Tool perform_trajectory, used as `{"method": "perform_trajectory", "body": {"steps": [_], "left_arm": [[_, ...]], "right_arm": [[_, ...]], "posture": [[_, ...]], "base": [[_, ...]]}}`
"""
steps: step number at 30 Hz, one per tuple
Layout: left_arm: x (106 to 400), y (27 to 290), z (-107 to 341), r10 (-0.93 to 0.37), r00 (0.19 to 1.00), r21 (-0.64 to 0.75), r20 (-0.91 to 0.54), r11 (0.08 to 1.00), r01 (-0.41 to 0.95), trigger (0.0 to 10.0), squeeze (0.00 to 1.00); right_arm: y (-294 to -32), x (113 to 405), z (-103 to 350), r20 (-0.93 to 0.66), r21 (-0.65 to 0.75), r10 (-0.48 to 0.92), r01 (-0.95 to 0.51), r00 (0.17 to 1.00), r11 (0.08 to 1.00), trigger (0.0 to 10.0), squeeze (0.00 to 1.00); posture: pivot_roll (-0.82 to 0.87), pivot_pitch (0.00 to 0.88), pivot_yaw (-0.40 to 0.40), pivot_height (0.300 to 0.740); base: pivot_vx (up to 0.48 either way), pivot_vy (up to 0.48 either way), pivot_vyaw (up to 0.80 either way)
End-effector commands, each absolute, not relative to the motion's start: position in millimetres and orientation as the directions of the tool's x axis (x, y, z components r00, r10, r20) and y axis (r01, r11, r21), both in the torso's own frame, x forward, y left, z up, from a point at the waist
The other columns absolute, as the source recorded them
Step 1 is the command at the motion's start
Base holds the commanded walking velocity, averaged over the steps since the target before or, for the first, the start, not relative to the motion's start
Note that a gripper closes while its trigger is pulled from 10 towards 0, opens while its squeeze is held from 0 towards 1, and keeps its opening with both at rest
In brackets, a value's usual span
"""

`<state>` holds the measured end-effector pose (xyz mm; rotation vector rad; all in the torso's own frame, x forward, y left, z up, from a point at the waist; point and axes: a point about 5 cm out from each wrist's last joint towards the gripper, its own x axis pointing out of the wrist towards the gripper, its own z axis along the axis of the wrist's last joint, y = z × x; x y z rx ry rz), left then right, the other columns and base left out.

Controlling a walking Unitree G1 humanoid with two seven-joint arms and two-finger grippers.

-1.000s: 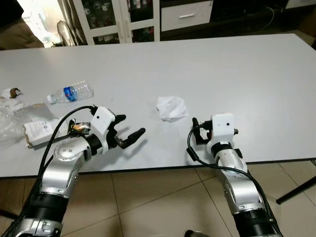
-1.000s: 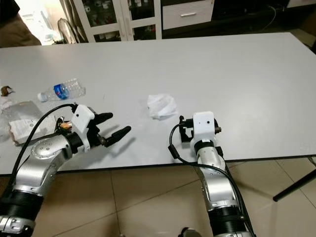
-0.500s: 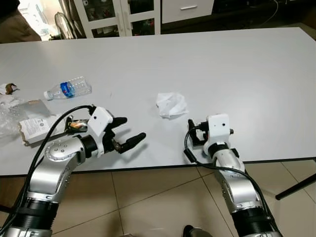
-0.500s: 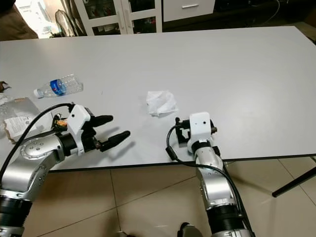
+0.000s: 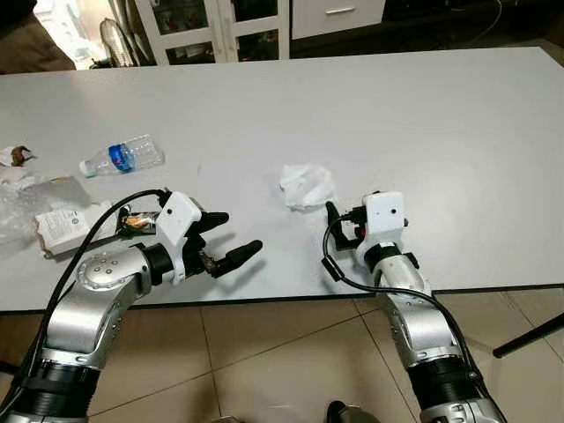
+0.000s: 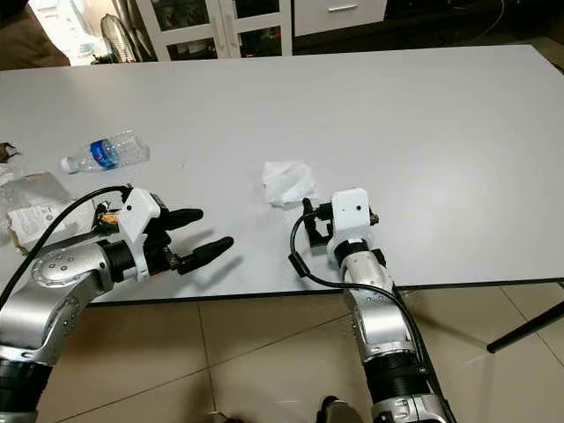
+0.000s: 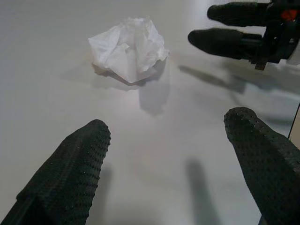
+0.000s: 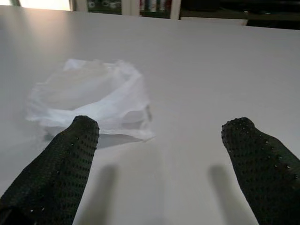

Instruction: Picking trash to rubbish bin

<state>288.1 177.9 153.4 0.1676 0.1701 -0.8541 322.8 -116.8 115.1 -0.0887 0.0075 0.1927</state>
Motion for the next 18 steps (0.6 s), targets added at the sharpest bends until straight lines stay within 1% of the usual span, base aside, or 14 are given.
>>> {"method": "perform_trajectory", "body": {"steps": [1, 11, 18], "left_arm": [[285, 184, 156, -0.722, 0.656, 0.082, -0.221, 0.656, 0.750, 10.0, 0.00], [272, 191, 160, -0.712, 0.659, 0.082, -0.240, 0.662, 0.745, 10.0, 0.00], [264, 194, 161, -0.703, 0.666, 0.079, -0.251, 0.671, 0.738, 10.0, 0.00]], "right_arm": [[-112, 325, 116, -0.010, -0.074, 0.221, -0.221, 0.975, 0.972, 10.0, 0.00], [-101, 345, 131, 0.031, -0.057, 0.266, -0.264, 0.963, 0.963, 10.0, 0.00], [-95, 353, 131, 0.022, -0.051, 0.287, -0.286, 0.958, 0.957, 10.0, 0.00]], "posture": [[0.14, 0.147, 0.062, 0.740], [0.19, 0.176, 0.065, 0.740], [0.23, 0.200, 0.063, 0.740]], "base": [[0.000, 0.000, 0.00], [0.000, 0.000, 0.00], [0.000, 0.000, 0.00]]}}
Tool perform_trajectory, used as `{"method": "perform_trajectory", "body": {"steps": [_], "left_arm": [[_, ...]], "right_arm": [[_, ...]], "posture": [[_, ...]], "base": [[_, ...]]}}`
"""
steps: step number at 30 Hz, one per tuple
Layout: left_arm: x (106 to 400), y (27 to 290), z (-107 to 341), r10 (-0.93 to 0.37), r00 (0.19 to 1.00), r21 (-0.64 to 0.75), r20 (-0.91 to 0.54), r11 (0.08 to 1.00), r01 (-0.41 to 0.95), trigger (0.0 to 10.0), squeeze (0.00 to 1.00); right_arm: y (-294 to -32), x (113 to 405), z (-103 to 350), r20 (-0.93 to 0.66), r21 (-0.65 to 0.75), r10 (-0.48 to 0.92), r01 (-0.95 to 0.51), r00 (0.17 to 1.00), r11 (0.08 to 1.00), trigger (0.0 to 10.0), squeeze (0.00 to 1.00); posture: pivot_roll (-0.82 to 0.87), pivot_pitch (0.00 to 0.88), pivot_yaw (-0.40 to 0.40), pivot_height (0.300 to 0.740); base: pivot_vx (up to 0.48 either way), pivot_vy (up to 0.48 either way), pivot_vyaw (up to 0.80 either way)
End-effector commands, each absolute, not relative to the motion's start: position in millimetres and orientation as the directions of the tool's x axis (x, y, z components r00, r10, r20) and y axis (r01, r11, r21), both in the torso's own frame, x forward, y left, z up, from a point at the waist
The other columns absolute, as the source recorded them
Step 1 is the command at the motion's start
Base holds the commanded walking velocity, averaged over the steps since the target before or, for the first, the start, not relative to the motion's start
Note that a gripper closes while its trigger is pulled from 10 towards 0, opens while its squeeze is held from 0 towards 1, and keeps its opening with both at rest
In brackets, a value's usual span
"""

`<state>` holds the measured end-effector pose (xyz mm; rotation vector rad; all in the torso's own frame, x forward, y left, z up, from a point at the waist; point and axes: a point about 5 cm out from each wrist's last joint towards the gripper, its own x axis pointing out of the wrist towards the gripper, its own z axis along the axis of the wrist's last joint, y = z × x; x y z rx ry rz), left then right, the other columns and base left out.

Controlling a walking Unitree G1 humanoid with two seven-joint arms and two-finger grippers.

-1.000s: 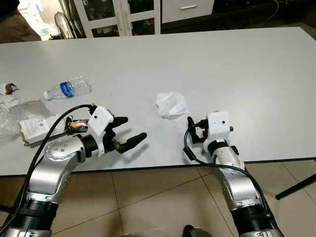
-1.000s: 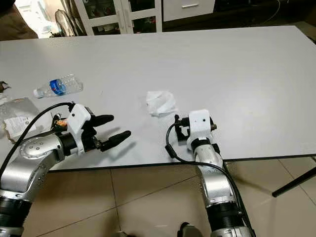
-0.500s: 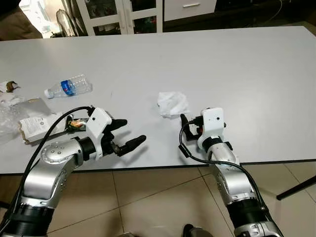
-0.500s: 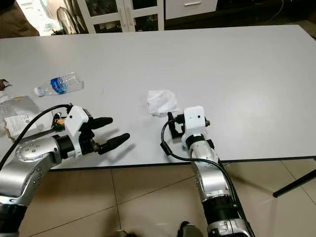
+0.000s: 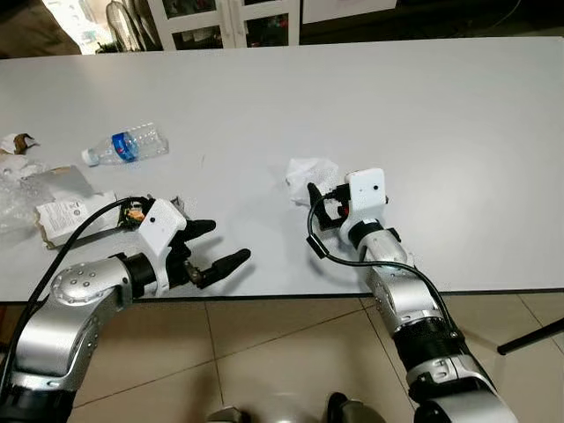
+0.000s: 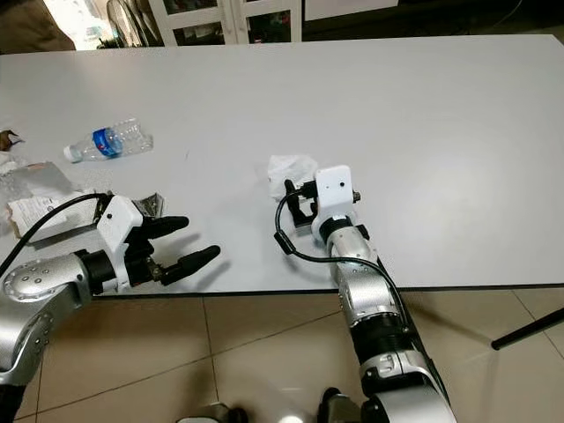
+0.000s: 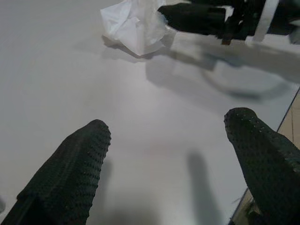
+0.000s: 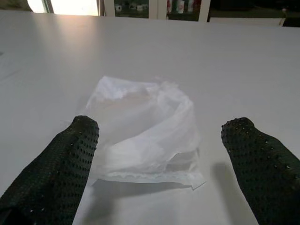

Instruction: Picking trash to rubbish bin

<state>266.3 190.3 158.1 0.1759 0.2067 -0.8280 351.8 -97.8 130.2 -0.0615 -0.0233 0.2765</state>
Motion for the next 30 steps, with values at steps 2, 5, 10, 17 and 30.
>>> {"method": "perform_trajectory", "body": {"steps": [2, 5, 10, 17, 30], "left_arm": [[261, 195, 161, -0.701, 0.665, 0.078, -0.256, 0.671, 0.737, 10.0, 0.00], [257, 197, 163, -0.696, 0.668, 0.076, -0.262, 0.676, 0.733, 10.0, 0.00], [256, 194, 168, -0.701, 0.666, 0.077, -0.255, 0.672, 0.737, 10.0, 0.00], [254, 191, 172, -0.706, 0.663, 0.079, -0.249, 0.668, 0.740, 10.0, 0.00], [252, 192, 172, -0.696, 0.669, 0.074, -0.261, 0.676, 0.733, 10.0, 0.00]], "right_arm": [[-93, 354, 132, 0.024, -0.049, 0.293, -0.292, 0.956, 0.955, 10.0, 0.00], [-92, 360, 132, 0.021, -0.009, 0.299, -0.299, 0.954, 0.954, 10.0, 0.00], [-91, 364, 133, 0.029, 0.064, 0.323, -0.324, 0.946, 0.944, 10.0, 0.00], [-86, 369, 135, 0.039, 0.093, 0.363, -0.365, 0.931, 0.926, 10.0, 0.00], [-87, 367, 121, 0.012, 0.196, 0.356, -0.352, 0.934, 0.915, 0.0, 0.00]], "posture": [[0.23, 0.206, 0.062, 0.740], [0.25, 0.215, 0.061, 0.740], [0.25, 0.217, 0.062, 0.740], [0.26, 0.220, 0.065, 0.740], [0.27, 0.221, 0.067, 0.740]], "base": [[0.000, 0.000, 0.00], [0.000, 0.000, 0.00], [0.000, 0.000, 0.00], [0.000, 0.000, 0.00], [0.000, 0.000, 0.00]]}}
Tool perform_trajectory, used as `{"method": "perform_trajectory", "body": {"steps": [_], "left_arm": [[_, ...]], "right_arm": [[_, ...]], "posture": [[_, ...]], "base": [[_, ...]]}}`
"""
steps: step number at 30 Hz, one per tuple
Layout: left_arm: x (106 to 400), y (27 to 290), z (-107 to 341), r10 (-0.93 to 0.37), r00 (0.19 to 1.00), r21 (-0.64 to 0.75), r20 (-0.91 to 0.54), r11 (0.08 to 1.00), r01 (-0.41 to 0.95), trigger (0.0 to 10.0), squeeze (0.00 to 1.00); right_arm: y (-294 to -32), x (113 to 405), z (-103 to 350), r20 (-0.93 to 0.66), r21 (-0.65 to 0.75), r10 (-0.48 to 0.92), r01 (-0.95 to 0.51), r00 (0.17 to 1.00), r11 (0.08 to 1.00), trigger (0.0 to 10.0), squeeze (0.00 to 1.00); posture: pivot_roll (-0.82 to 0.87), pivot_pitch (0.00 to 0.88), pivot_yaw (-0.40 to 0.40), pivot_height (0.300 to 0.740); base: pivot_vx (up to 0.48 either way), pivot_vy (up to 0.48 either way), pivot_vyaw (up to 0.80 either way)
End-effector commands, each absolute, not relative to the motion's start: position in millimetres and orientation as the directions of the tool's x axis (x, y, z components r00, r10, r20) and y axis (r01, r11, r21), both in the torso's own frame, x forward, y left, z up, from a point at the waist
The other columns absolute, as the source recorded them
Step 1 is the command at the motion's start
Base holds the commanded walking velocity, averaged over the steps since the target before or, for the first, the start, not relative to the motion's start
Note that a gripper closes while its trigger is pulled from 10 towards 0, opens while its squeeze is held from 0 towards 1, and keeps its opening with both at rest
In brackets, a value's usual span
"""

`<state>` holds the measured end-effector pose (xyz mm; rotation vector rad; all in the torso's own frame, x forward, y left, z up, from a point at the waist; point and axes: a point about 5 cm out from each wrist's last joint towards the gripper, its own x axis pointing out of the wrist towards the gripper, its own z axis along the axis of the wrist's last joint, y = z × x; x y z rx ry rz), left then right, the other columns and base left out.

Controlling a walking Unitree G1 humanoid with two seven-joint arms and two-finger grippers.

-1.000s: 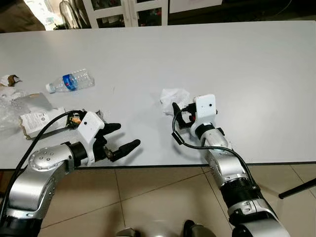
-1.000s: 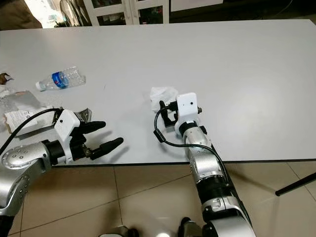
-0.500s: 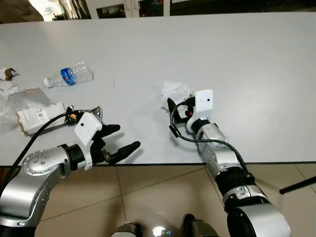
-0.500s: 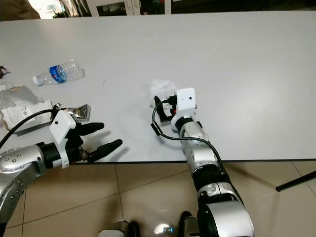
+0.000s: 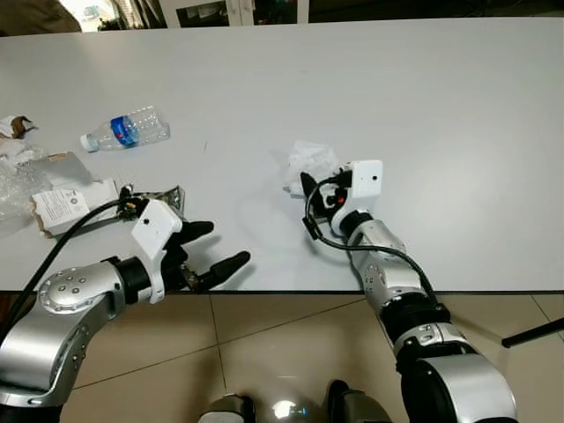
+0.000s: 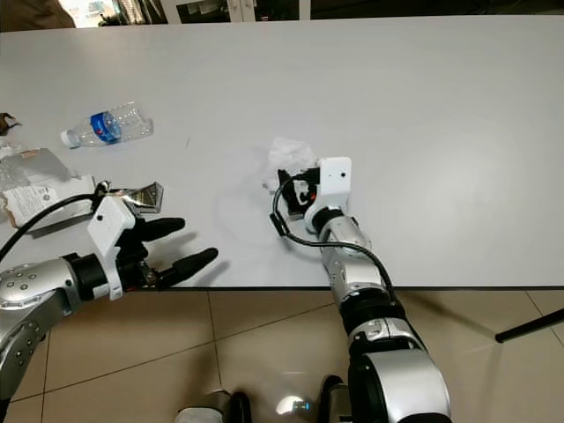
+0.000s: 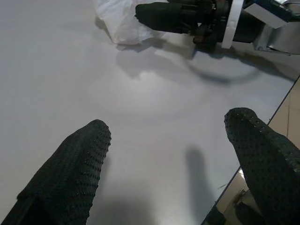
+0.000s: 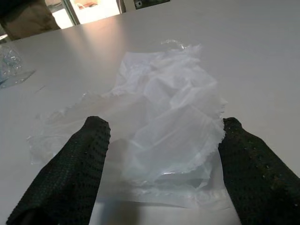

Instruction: Picking trash to rubbish bin

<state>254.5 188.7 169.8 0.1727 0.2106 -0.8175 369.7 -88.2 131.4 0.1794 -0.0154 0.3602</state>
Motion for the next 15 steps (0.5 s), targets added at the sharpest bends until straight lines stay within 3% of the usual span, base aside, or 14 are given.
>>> {"method": "perform_trajectory", "body": {"steps": [1, 15], "left_arm": [[251.8, 192.2, 171.5, -0.696, 0.669, 0.074, -0.261, 0.676, 0.733, 10.0, 0.00], [251.6, 190.7, 170.4, -0.695, 0.669, 0.068, -0.261, 0.679, 0.731, 10.0, 0.00]], "right_arm": [[-87.2, 367.1, 121.4, 0.012, 0.196, 0.356, -0.352, 0.934, 0.915, 0.0, 0.00], [-91.7, 366.9, 117.5, 0.007, 0.197, 0.340, -0.334, 0.941, 0.922, 0.0, 0.00]], "posture": [[0.27, 0.221, 0.067, 0.740], [0.27, 0.219, 0.066, 0.740]], "base": [[0.000, 0.000, 0.00], [0.000, 0.000, 0.00]]}}
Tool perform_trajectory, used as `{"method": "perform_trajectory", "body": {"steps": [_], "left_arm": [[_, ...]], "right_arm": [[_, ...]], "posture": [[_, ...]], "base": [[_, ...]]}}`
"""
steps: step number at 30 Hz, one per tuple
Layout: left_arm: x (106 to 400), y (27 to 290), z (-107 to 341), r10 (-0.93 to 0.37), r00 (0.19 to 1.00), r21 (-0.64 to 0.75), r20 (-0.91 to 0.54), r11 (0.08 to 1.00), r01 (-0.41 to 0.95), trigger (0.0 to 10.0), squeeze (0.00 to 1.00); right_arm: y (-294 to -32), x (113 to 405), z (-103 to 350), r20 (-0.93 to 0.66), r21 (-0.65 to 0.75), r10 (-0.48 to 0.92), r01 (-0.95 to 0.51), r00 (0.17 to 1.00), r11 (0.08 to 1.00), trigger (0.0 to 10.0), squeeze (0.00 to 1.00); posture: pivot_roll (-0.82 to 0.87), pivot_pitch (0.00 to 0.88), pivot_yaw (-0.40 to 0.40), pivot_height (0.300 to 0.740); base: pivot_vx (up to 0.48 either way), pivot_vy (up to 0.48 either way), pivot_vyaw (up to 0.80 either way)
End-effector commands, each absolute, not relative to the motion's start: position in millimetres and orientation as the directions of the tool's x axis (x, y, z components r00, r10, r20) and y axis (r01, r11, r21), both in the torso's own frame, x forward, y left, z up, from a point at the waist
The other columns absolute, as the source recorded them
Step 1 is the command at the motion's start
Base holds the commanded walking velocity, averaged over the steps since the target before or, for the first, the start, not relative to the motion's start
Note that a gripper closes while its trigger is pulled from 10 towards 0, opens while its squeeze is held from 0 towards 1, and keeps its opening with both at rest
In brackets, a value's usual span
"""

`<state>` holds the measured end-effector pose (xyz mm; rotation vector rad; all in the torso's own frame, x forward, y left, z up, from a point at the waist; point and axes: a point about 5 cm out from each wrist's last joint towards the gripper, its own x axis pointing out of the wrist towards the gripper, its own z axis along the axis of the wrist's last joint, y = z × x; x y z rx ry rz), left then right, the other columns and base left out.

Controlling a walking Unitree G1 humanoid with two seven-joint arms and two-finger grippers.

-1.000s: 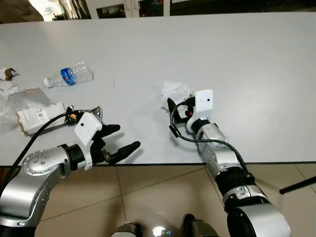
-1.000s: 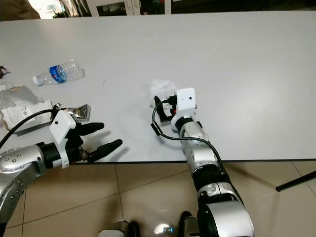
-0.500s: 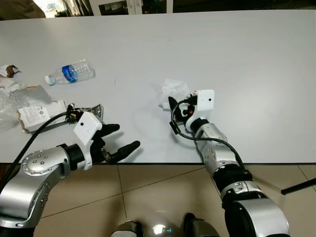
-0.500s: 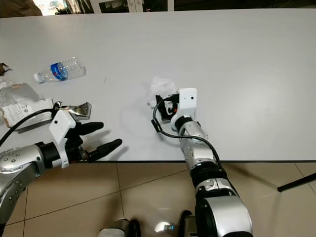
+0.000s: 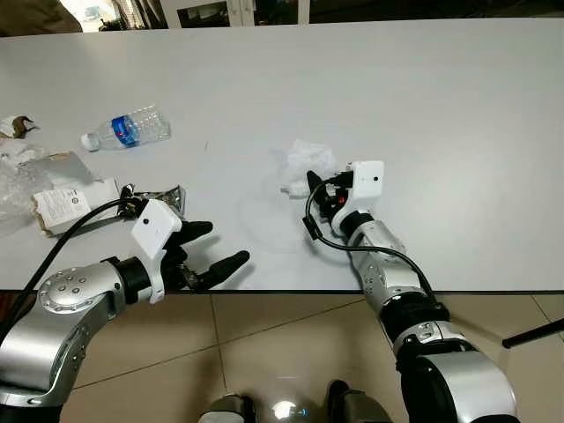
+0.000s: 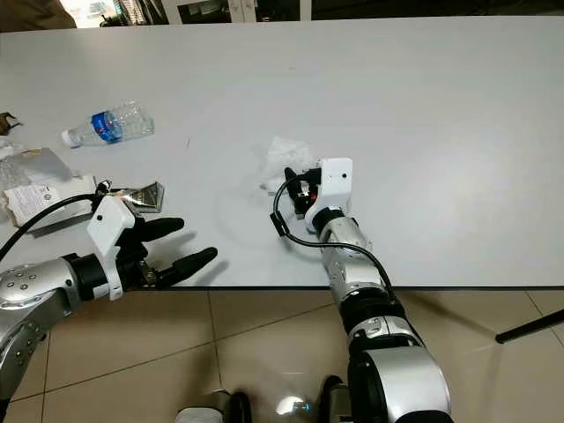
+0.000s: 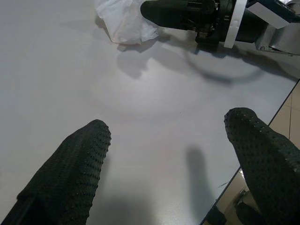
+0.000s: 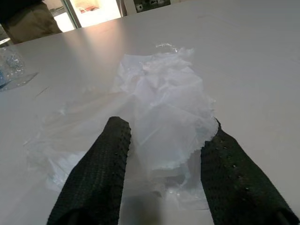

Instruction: Picking trash to rubbish bin

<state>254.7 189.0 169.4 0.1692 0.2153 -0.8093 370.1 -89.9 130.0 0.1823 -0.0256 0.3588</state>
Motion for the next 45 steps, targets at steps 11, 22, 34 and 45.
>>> {"method": "perform_trajectory", "body": {"steps": [11, 22, 34, 45], "left_arm": [[254, 189, 175, -0.702, 0.672, 0.058, -0.237, 0.680, 0.731, 10.0, 0.00], [257, 184, 171, -0.710, 0.664, 0.052, -0.234, 0.673, 0.738, 10.0, 0.00], [277, 166, 171, -0.695, 0.706, 0.055, -0.136, 0.707, 0.706, 10.0, 0.00], [302, 142, 166, -0.591, 0.807, 0.090, -0.015, 0.803, 0.589, 10.0, 0.00]], "right_arm": [[-98, 369, 124, 0.055, 0.161, 0.286, -0.291, 0.957, 0.943, 0.0, 0.00], [-118, 367, 145, 0.176, 0.028, 0.198, -0.206, 0.964, 0.978, 0.0, 0.00], [-146, 355, 166, 0.289, -0.074, 0.081, -0.063, 0.954, 0.995, 0.0, 0.00], [-166, 328, 176, 0.347, -0.142, -0.001, 0.054, 0.938, 0.988, 0.0, 0.00]], "posture": [[0.27, 0.215, 0.069, 0.740], [0.24, 0.194, 0.065, 0.740], [0.16, 0.139, 0.052, 0.740], [0.05, 0.063, 0.033, 0.740]], "base": [[0.000, 0.000, 0.00], [0.000, 0.000, 0.00], [0.000, 0.000, 0.00], [0.000, 0.000, 0.00]]}}
